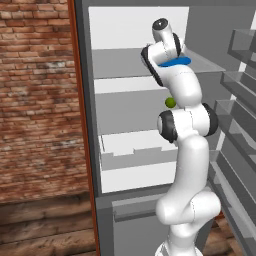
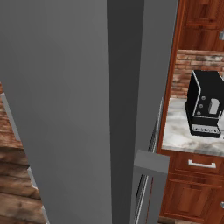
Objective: Retrieve the steak from the fridge and place it on the cutting board.
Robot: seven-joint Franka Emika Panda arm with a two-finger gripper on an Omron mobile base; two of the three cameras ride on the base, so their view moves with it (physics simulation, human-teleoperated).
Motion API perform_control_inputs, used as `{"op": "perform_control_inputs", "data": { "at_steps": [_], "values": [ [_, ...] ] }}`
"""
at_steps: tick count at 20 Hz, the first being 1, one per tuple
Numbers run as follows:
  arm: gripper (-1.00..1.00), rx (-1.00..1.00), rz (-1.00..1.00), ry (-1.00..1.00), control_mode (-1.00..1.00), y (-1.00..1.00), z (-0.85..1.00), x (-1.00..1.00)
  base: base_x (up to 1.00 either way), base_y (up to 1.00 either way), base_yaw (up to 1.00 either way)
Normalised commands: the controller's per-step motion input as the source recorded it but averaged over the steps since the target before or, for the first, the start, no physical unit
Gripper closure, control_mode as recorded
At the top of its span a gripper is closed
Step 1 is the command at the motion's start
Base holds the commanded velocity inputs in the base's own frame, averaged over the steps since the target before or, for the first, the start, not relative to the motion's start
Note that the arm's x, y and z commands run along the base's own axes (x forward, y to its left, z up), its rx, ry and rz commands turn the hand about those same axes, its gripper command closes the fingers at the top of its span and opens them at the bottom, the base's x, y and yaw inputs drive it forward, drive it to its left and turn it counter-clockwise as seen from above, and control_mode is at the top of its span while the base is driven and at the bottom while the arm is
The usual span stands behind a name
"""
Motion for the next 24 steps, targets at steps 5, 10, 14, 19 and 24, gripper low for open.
{"op": "perform_control_inputs", "data": {
  "at_steps": [5,10,14,19,24],
  "values": [
    [1.00,0.00,0.00,0.00,-1.00,0.00,-0.17,0.01,0.00,0.00,0.00],
    [1.00,0.00,0.00,0.00,-1.00,0.00,-0.04,0.00,0.00,0.00,0.00],
    [1.00,0.00,0.00,0.00,-1.00,0.00,0.00,0.00,0.00,0.00,0.00],
    [1.00,0.00,0.00,0.00,-1.00,0.00,0.00,-0.02,0.00,0.00,0.00],
    [1.00,0.00,0.01,0.00,-1.00,0.05,0.00,-0.24,0.00,0.00,0.00]
  ]
}}
